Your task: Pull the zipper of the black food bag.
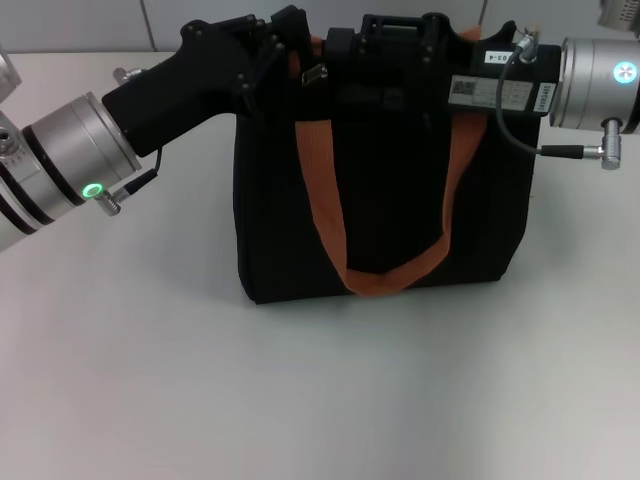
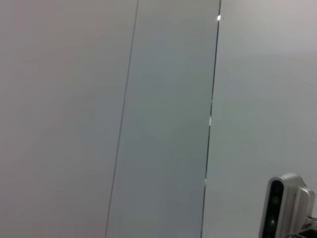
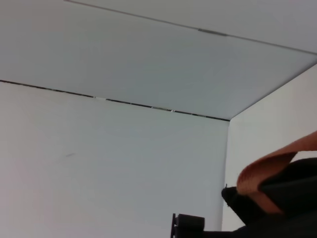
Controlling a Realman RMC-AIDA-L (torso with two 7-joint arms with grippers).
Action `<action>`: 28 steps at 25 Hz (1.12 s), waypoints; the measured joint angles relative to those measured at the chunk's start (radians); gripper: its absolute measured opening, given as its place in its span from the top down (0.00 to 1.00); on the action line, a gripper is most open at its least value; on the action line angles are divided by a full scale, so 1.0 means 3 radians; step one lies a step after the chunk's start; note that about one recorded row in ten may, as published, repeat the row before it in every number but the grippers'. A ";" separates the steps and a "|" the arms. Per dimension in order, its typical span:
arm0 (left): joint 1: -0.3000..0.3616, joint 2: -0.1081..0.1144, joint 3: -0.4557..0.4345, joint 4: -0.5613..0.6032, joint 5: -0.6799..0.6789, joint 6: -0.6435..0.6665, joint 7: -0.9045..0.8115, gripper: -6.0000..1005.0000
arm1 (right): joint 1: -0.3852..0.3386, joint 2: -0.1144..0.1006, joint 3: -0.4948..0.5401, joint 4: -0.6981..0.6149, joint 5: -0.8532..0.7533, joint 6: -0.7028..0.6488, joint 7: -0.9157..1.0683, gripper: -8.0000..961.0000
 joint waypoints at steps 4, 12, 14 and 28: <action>0.0008 0.0000 0.0007 -0.0002 -0.0001 0.0070 -0.0140 0.93 | -0.0010 0.0016 0.0008 -0.0002 0.0085 -0.0011 -0.0089 0.31; 0.0032 0.0000 0.0014 -0.0007 -0.0053 0.0083 -0.0186 0.93 | -0.0076 0.0032 0.0001 -0.0034 0.0123 -0.0033 -0.0186 0.31; 0.0030 0.0000 0.0014 -0.0007 -0.0053 0.0080 -0.0186 0.93 | -0.0093 0.0036 0.0011 -0.0033 0.0127 -0.0044 -0.0210 0.31; 0.0012 0.0000 0.0025 -0.0008 -0.0079 0.0024 -0.0180 0.93 | -0.0162 0.0050 0.0034 -0.0119 0.0159 -0.0143 -0.0564 0.31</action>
